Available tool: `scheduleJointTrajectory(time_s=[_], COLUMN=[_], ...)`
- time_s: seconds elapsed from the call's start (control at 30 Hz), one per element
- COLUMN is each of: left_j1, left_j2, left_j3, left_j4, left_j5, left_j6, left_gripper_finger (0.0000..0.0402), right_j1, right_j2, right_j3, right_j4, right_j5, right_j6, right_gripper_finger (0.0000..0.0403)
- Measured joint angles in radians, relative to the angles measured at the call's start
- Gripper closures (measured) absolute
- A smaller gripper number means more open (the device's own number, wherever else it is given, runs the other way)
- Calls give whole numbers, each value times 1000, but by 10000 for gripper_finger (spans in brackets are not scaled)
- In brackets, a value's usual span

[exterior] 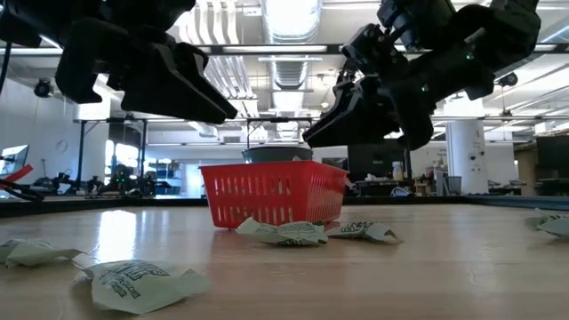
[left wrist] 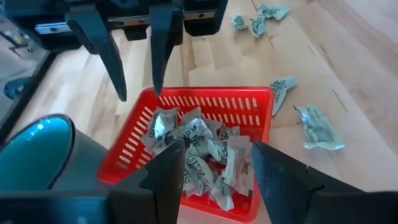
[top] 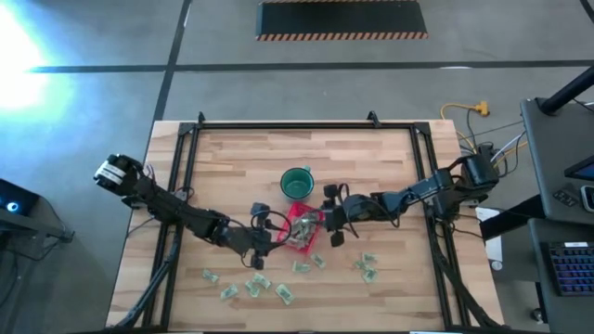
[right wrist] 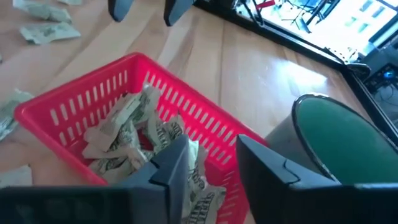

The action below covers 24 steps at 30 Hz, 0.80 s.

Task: Pick and place items into bin
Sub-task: Put the light green stevia packet into the red bin

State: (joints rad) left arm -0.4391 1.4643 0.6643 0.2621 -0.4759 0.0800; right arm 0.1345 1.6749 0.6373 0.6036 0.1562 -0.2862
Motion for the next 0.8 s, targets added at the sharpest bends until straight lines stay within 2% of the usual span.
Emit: scheduleJointTrajectory(time_s=[0.1, 0.2, 0.5, 0.8], left_j1=[-8, -18, -69, -144], left_j2=[-1, -2, -3, 1], left_j3=[0, 0, 1, 0], left_j4=[-28, -36, -40, -71], left_j5=[13, 66, 328, 354], left_j6=[-23, -24, -149, -182], left_gripper_finger=[233, 233, 233, 233], right_j1=[0, 0, 27, 64], right_j2=[-4, -11, -53, -107], right_j3=[0, 0, 1, 2], right_j4=[-23, -46, -117, -203], right_j5=[0, 0, -7, -8], right_j6=[-6, -5, -5, -1], right_gripper_finger=[255, 246, 244, 260])
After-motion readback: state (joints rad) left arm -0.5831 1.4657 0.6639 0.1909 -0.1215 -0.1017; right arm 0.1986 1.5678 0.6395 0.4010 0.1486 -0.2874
